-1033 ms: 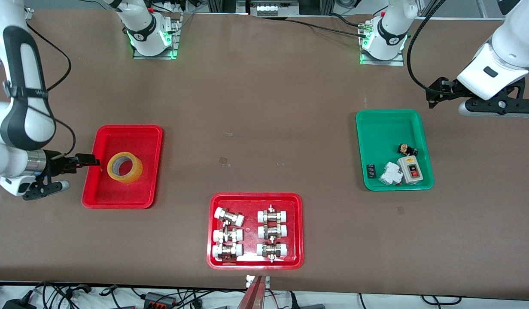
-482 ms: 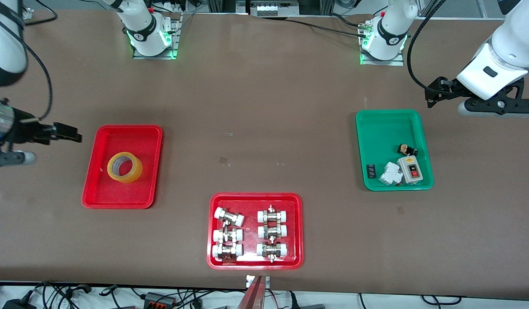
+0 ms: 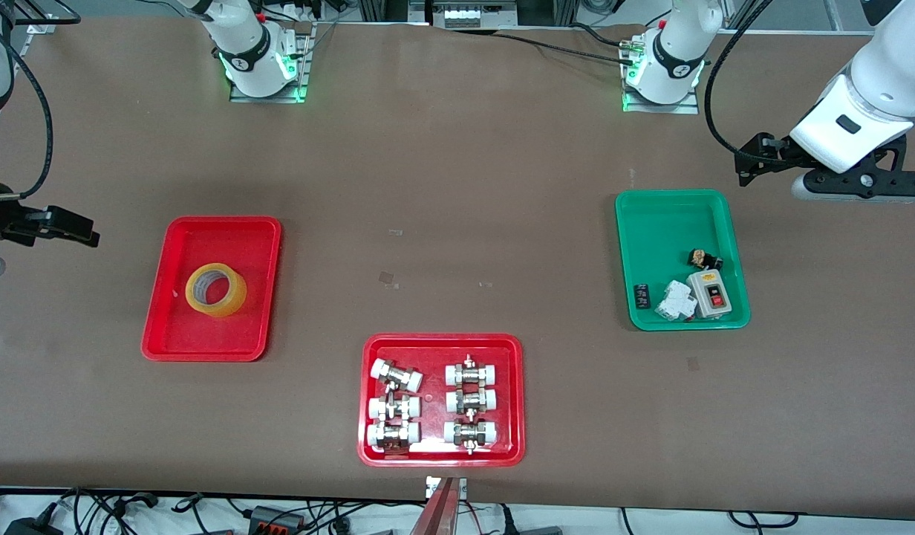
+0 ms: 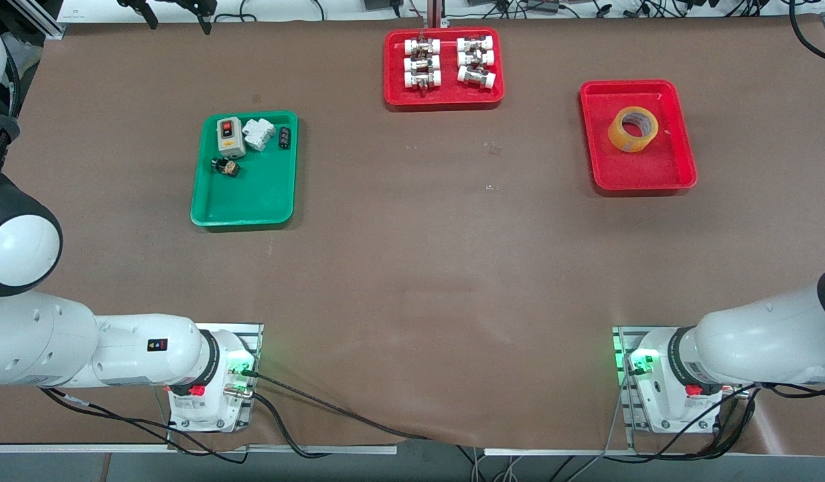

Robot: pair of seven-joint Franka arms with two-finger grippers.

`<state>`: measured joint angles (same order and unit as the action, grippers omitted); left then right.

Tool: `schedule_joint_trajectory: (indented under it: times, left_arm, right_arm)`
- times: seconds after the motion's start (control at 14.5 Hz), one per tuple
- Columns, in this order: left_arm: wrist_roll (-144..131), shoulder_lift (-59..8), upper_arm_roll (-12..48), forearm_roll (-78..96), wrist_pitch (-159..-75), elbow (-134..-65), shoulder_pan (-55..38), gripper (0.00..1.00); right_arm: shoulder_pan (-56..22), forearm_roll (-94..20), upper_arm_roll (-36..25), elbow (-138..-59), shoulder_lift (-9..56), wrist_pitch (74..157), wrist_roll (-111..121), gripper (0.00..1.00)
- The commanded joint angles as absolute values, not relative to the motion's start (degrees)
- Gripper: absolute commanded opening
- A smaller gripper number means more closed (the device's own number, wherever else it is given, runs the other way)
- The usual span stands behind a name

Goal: Left arm passes tape to right arm into tray

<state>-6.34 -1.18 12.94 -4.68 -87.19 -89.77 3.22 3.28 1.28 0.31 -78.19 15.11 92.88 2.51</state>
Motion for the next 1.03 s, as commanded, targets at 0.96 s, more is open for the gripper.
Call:
schedule_joint_trajectory:
  times: [0.96]
  left_arm:
    - [-5.89,-0.62,12.83,-3.78,-85.78,-89.30,3.96,1.00]
  right_arm:
    - [-0.97,2.20,-3.69,-104.33,-3.08,105.31,2.02,1.00]
